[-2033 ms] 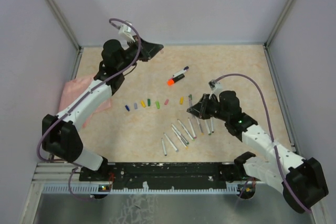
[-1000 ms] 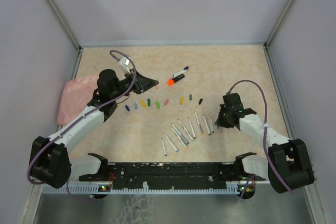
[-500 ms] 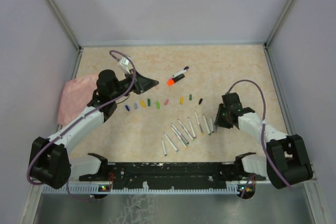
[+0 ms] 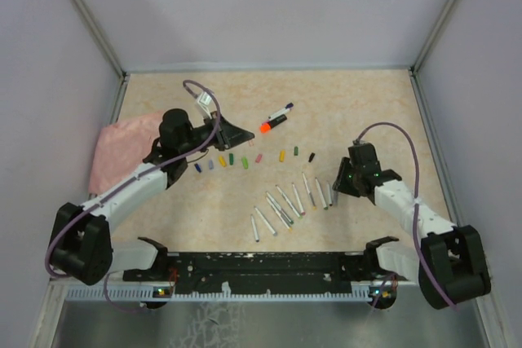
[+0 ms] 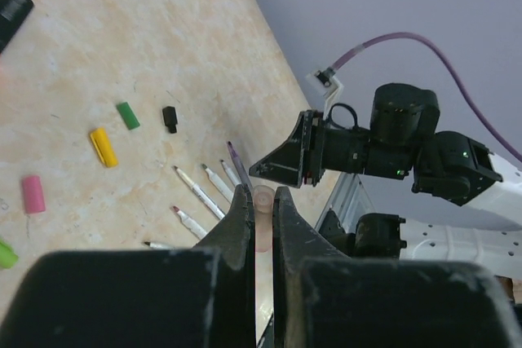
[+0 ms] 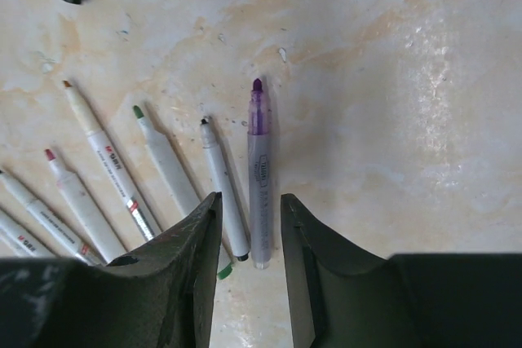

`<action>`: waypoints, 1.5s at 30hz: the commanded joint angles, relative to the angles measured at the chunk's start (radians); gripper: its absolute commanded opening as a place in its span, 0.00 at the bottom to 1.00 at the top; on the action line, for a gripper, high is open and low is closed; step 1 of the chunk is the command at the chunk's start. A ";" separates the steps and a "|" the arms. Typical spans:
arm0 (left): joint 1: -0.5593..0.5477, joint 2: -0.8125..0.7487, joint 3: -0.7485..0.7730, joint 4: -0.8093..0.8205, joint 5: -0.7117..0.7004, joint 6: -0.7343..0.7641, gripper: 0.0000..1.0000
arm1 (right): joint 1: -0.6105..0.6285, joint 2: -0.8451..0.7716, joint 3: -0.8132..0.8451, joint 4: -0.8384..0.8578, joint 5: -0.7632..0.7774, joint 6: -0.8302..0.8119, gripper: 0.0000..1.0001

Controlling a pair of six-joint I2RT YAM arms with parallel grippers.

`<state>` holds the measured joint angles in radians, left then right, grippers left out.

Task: Open the pen caps
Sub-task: Place the pen at the center of the board, then place the pen cap at the center of the board.

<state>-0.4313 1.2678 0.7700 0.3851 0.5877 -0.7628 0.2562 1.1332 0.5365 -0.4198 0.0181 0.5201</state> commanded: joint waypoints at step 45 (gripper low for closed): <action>-0.526 1.001 0.983 -0.428 -0.562 0.481 0.00 | -0.138 -0.380 -0.041 0.009 0.231 0.228 0.85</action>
<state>-0.9394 2.2173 1.6764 0.0128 0.0952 -0.2947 0.1219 0.7712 0.5018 -0.4217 0.1871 0.7155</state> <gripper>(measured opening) 0.046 0.851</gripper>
